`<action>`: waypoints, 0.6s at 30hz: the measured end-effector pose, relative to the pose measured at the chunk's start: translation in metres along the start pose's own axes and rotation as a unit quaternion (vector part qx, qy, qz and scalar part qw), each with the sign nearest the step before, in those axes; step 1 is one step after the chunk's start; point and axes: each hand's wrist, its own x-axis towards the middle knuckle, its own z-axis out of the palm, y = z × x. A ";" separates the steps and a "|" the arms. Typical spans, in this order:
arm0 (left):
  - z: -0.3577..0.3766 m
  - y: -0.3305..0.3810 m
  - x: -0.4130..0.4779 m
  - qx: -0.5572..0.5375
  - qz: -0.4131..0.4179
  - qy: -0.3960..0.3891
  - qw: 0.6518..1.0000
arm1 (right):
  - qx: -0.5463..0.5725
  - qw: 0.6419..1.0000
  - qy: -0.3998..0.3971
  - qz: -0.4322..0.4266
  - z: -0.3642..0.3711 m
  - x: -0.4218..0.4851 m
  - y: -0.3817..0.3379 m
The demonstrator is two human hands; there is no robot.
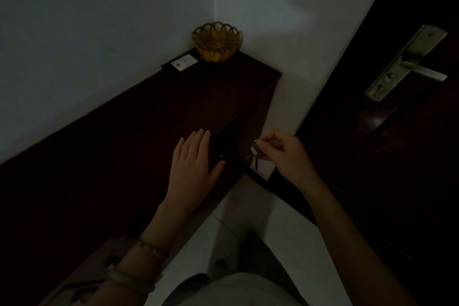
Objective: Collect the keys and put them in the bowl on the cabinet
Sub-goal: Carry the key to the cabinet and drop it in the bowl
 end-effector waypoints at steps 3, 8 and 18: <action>0.006 -0.006 0.031 0.003 -0.012 0.005 1.000 | 0.004 1.000 -0.009 -0.005 -0.004 0.036 0.002; 0.021 -0.012 0.086 0.015 -0.037 0.015 0.999 | -0.008 0.999 -0.034 -0.022 -0.014 0.105 0.000; 0.040 -0.012 0.209 0.030 -0.092 0.043 0.994 | -0.011 0.994 -0.094 -0.046 -0.044 0.250 -0.016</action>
